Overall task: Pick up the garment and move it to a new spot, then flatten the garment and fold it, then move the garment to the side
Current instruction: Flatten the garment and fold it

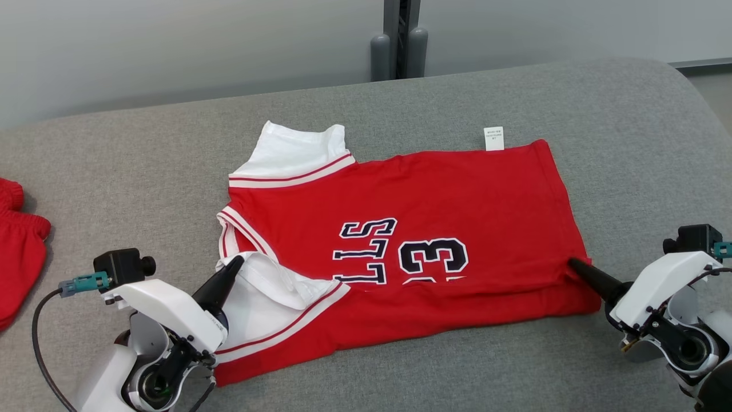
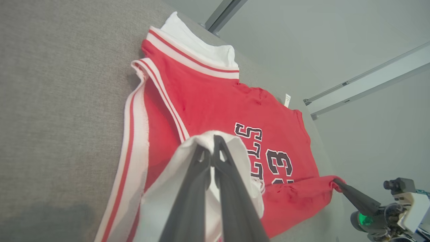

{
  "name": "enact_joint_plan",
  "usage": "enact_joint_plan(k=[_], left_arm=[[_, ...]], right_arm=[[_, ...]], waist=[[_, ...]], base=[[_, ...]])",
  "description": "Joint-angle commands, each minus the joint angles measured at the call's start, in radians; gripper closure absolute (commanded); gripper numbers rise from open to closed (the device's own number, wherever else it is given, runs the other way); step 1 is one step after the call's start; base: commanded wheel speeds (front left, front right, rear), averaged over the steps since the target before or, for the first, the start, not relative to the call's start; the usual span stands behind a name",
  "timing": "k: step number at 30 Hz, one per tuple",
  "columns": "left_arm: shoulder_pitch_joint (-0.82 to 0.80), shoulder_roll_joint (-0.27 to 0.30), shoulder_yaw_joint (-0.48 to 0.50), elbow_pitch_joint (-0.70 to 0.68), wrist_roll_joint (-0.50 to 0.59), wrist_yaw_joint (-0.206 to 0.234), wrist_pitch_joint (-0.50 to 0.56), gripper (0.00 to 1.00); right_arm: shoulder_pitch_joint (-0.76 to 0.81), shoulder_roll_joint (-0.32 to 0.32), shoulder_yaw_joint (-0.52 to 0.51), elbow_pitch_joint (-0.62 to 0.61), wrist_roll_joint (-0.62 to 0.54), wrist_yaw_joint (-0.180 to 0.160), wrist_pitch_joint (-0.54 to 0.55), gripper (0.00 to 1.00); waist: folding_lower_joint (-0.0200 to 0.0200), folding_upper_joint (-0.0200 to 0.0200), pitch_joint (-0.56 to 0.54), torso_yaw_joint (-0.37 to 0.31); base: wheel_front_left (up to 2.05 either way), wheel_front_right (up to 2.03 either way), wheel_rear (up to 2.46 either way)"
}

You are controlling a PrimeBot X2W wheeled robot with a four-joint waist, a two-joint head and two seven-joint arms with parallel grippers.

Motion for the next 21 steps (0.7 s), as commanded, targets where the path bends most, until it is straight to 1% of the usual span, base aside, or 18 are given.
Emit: enact_joint_plan(k=[1, 2, 4, 5, 7, 11, 12, 14, 15, 16, 18, 21], left_arm=[[-0.017, 0.005, 0.000, 0.005, 0.009, 0.000, -0.006, 0.99], [-0.021, 0.004, -0.002, 0.010, 0.013, 0.003, -0.009, 0.91], [-0.030, 0.003, -0.004, 0.021, 0.025, 0.010, -0.016, 0.63], [-0.032, 0.001, -0.005, 0.026, 0.030, 0.011, -0.020, 0.28], [-0.035, -0.006, -0.009, 0.033, 0.032, 0.015, -0.020, 0.31], [-0.046, -0.004, -0.005, 0.067, 0.046, 0.046, -0.035, 0.24], [-0.048, -0.003, -0.005, 0.077, 0.054, 0.057, -0.042, 0.21], [-0.049, -0.001, -0.003, 0.102, 0.070, 0.079, -0.061, 0.12], [-0.050, -0.001, -0.002, 0.115, 0.079, 0.088, -0.073, 0.02], [-0.053, -0.003, -0.001, 0.126, 0.087, 0.097, -0.084, 0.00], [-0.057, -0.003, -0.008, 0.139, 0.112, 0.107, -0.112, 0.00], [-0.055, -0.006, -0.003, 0.143, 0.144, 0.120, -0.180, 0.00]], right_arm=[[-0.009, 0.001, -0.003, 0.003, -0.008, 0.000, -0.012, 0.00], [-0.012, 0.003, -0.003, 0.006, -0.013, 0.000, -0.021, 0.00], [-0.012, 0.010, -0.005, 0.010, -0.014, 0.000, -0.030, 0.00], [-0.012, 0.010, -0.004, 0.014, -0.019, 0.000, -0.037, 0.00], [-0.018, 0.010, -0.010, 0.026, -0.035, 0.000, -0.071, 0.00], [-0.030, 0.016, -0.021, 0.039, -0.080, 0.000, -0.179, 0.00], [-0.032, 0.015, -0.025, 0.040, -0.092, 0.000, -0.210, 0.00], [-0.036, 0.011, -0.032, 0.035, -0.118, 0.000, -0.280, 0.00], [-0.035, 0.011, -0.034, 0.033, -0.131, 0.000, -0.313, 0.00], [-0.032, 0.009, -0.032, 0.029, -0.146, 0.000, -0.339, 0.00], [-0.023, 0.002, -0.038, 0.021, -0.179, 0.000, -0.384, 0.00], [-0.009, -0.005, -0.070, 0.019, -0.260, 0.000, -0.412, 0.00]], waist=[[0.0000, 0.0000, 0.002, -0.002], [0.0000, 0.0000, 0.004, -0.003], [0.0000, 0.0000, 0.006, -0.005], [0.0000, 0.0000, 0.007, -0.006], [0.0000, 0.0000, 0.009, -0.009], [0.0000, 0.0000, 0.008, -0.014], [0.0000, 0.0000, 0.008, -0.015], [0.0000, 0.0000, 0.006, -0.017], [0.0000, 0.0000, 0.003, -0.018], [0.0000, 0.0000, 0.001, -0.018], [0.0000, 0.0000, -0.008, -0.017], [0.0000, 0.0000, -0.022, -0.019]], base=[[0.00, 0.00, 0.00], [0.00, 0.00, 0.00], [0.00, 0.00, 0.00], [0.00, 0.00, 0.00], [0.00, 0.00, 0.00], [0.00, 0.00, 0.00], [0.00, 0.00, 0.00], [0.00, 0.00, 0.00], [0.00, 0.00, 0.00], [0.00, 0.00, 0.00], [0.00, 0.00, 0.00], [0.00, 0.00, 0.00]])
